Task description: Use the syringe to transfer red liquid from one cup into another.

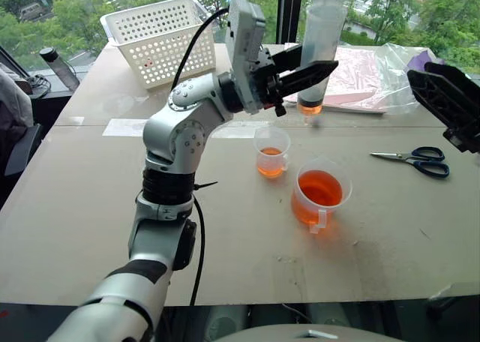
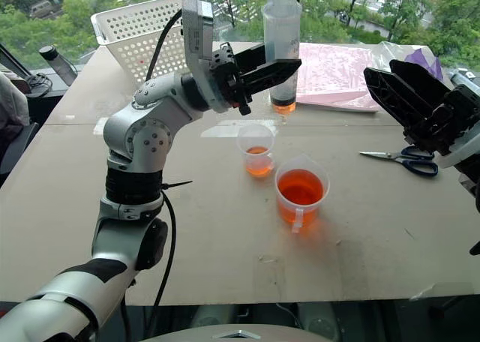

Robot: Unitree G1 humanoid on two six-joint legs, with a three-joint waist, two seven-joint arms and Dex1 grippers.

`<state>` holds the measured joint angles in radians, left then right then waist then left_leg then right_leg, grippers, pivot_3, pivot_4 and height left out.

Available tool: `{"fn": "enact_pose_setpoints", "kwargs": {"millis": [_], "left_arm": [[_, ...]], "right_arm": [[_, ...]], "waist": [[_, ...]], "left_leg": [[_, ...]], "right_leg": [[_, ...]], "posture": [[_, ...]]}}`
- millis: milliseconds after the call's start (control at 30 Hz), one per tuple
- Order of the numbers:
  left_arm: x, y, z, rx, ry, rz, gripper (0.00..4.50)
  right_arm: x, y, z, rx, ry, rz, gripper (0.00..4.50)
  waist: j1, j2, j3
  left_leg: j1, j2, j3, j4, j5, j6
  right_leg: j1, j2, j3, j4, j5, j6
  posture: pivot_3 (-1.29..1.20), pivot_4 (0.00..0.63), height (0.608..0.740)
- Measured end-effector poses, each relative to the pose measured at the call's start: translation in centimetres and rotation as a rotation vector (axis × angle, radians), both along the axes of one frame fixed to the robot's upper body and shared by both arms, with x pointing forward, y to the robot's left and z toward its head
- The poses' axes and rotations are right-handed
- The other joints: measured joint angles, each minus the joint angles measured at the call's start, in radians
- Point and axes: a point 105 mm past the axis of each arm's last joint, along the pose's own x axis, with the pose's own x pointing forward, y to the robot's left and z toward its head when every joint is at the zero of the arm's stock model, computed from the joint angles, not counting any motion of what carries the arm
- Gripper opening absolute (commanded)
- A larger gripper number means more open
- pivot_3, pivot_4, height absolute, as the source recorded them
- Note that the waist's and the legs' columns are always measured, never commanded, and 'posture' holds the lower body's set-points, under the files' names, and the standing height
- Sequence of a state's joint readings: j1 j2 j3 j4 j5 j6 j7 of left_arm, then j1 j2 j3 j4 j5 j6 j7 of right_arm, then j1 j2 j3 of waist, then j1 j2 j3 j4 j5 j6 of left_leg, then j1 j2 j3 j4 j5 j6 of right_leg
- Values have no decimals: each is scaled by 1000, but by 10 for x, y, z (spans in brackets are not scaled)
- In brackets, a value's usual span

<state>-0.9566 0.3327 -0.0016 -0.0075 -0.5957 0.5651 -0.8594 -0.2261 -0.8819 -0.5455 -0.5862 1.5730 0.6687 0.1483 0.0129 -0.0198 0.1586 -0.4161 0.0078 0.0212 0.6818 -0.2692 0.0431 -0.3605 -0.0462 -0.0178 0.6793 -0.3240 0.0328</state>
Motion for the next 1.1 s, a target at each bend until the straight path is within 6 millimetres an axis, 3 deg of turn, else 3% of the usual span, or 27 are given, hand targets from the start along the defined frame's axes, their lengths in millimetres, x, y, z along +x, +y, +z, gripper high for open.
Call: {"fn": "enact_pose_setpoints", "kwargs": {"millis": [133,467,667,900,1000,1100], "left_arm": [[17,20,-8,30,14,79,1357],[22,13,-43,72,48,74,1357],[26,16,-53,80,54,93,1357],[26,22,-68,78,82,107,1357],[26,20,-71,81,81,108,1357],[26,22,-73,84,72,118,1357]], "right_arm": [[5,2,-3,2,9,11,3600],[11,18,0,-28,-20,52,3600],[18,33,23,-64,-102,63,3600],[44,74,30,-89,-122,127,3600],[63,96,24,-123,-87,129,3600],[74,103,14,-169,-57,110,3600]], "waist": [[1,0,0],[-2,0,0],[-1,1,1],[-9,1,1],[-8,1,1],[0,1,1]], "left_leg": [[0,0,0,0,0,0],[0,0,0,0,0,0],[0,0,0,0,0,0],[0,0,0,0,0,0],[-1,0,0,0,0,0],[-2,0,0,0,0,0]], "right_leg": [[0,0,0,0,0,0],[0,-1,-1,0,0,0],[-1,-1,-1,0,0,0],[-2,-1,0,1,0,0],[-2,-1,0,1,0,0],[-3,-1,-1,0,0,0]], "posture": [[0,150,740],[0,150,740],[0,150,740],[0,150,740],[0,150,740],[0,150,740]]}}
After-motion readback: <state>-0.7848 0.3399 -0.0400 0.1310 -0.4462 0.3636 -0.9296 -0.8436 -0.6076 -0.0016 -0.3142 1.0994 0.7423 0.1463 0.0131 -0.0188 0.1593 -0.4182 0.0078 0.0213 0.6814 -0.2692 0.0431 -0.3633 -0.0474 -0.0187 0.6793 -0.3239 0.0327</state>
